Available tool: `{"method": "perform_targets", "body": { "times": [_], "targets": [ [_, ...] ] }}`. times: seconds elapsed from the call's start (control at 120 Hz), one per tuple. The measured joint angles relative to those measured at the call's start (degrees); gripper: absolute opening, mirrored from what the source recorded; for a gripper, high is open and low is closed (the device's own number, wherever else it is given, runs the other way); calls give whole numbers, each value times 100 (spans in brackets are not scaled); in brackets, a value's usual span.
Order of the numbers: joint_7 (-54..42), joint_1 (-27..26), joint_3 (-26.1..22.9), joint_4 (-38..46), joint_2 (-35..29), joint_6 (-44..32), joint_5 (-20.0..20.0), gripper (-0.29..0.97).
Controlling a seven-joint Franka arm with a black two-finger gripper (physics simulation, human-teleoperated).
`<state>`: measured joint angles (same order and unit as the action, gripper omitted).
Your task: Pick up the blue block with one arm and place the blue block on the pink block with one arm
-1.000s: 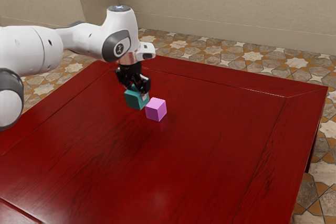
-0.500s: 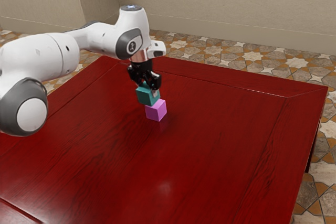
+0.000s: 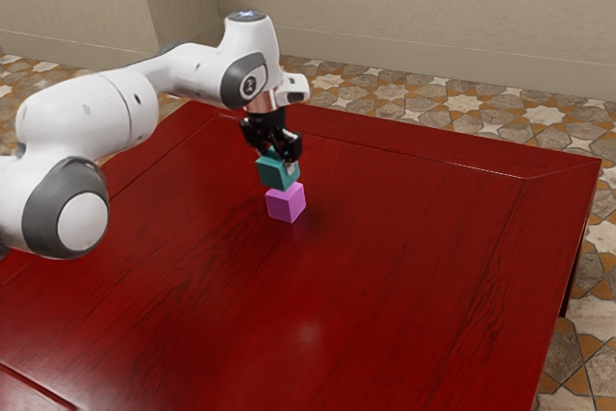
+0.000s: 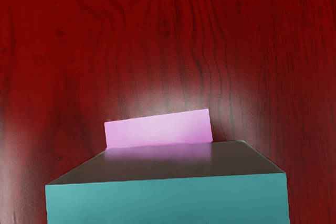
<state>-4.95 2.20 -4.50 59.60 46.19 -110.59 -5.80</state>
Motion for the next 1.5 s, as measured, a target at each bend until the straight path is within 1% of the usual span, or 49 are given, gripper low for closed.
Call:
{"method": "perform_targets", "body": {
  "times": [0.158, 0.283, 0.533, 0.792, 0.917, 1.033, 1.125, 1.225, 1.283, 1.5],
  "targets": [
    [-35, 0, 14, -366, 288, 96, -6, 34],
    [-59, 0, 31, -415, 377, 131, -3, 34],
    [-95, 7, 27, -818, 608, 203, -16, 34],
    [-136, 9, 29, -883, 682, 235, -21, 34],
    [-158, 9, -12, -907, 686, 223, 4, 48],
    [-174, 8, -29, -921, 680, 216, 27, 56],
    [-183, 8, 0, -857, 488, 248, 45, 60],
    [-195, 9, 7, -837, 4, 364, 59, 63],
    [-203, 9, -12, -834, -173, 444, 66, 64],
    [-220, 0, -66, -823, -420, 605, 74, 67]
  ]
}}
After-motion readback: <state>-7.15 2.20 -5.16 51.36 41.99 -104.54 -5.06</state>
